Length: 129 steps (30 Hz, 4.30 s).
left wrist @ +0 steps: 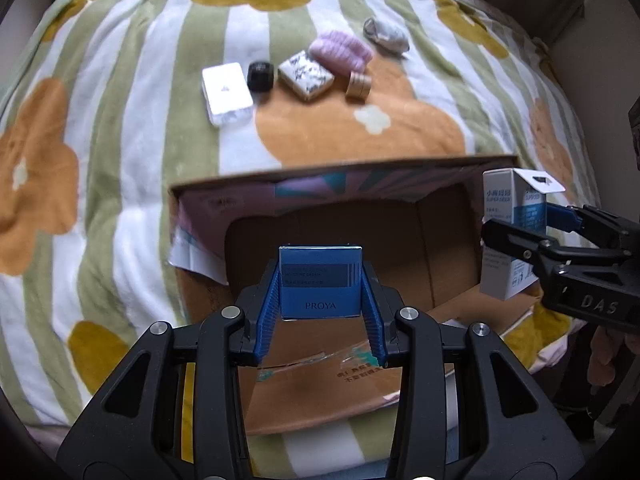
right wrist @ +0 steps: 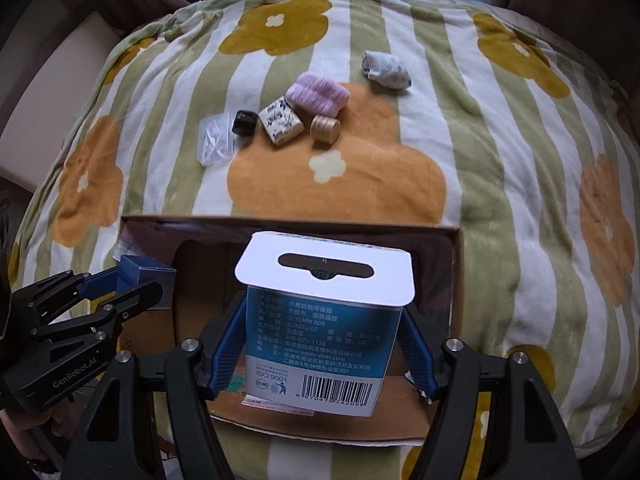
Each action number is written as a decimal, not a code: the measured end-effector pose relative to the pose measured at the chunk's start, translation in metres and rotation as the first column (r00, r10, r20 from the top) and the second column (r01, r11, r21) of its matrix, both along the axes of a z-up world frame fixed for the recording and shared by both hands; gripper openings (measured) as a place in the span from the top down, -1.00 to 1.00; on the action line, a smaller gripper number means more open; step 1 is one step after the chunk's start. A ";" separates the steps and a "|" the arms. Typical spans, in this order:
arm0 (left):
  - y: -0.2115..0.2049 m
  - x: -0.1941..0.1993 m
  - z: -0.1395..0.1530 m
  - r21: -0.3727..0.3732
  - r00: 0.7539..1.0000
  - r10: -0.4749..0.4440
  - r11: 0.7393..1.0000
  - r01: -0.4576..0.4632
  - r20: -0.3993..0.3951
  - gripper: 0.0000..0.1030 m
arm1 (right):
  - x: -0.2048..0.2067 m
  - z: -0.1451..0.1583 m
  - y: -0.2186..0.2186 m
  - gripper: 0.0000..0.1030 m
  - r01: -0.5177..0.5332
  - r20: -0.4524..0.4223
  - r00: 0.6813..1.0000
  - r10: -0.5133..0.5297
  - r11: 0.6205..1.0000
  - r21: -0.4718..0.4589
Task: Organize objects
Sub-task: 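Carry both boxes over the cardboard box and open both tools to drop them, then move both tools back over the remaining items on the blanket, then grasp the clear earphone case with the left tool while the right tool grasps the pink sock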
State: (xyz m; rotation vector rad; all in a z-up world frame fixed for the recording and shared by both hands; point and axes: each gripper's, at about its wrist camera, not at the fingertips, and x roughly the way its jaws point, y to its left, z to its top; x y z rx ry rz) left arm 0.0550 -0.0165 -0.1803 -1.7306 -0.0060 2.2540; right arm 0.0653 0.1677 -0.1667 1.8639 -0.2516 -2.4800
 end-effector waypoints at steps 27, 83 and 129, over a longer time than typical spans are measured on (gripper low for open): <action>0.001 0.013 -0.015 0.050 0.997 0.023 0.999 -0.020 -0.075 -0.99 | 0.023 -0.049 0.012 -0.71 0.040 0.027 0.999 -0.038 0.998 -0.047; -0.065 -0.178 0.062 0.067 0.977 0.077 0.996 -0.065 -0.197 -0.99 | -0.130 0.050 0.047 -0.71 0.149 -0.158 0.966 -0.202 0.943 -0.299; -0.040 -0.264 -0.125 0.029 0.998 0.005 1.000 -0.007 0.064 -0.26 | -0.254 -0.104 0.040 -0.43 0.425 0.098 0.905 -0.414 0.883 -0.197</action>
